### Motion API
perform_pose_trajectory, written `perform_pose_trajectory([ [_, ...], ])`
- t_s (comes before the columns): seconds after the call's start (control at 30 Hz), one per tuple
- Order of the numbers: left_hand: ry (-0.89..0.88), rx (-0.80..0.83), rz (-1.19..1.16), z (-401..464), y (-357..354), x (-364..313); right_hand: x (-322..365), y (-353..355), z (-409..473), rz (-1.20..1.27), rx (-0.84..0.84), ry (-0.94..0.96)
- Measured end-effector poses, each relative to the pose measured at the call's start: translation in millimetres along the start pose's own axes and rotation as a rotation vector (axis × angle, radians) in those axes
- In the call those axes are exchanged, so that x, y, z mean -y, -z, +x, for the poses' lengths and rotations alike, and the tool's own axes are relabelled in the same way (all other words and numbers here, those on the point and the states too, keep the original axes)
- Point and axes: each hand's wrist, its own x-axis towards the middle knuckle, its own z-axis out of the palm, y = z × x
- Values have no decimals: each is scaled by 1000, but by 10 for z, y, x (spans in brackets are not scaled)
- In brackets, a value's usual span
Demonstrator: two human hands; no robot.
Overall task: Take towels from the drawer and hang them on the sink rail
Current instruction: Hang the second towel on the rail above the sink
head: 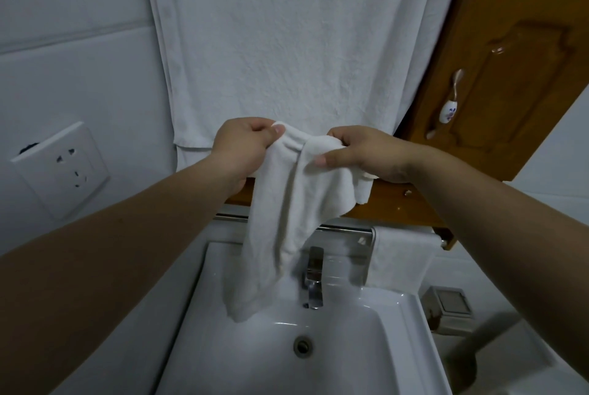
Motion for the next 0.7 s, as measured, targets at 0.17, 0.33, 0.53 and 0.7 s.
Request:
perform_pose_trajectory([
  [0.17, 25, -21, 16, 34, 45, 2, -11, 42, -34, 85, -12, 11],
  [0.33, 44, -39, 25, 59, 46, 17, -34, 122, -27, 117, -205, 70],
  [0.53, 62, -48, 18, 75, 71, 4, -12, 226, -104, 221, -286, 101],
  [0.7, 179, -145, -41, 149, 191, 7, -119, 377, -215, -86, -294, 191],
])
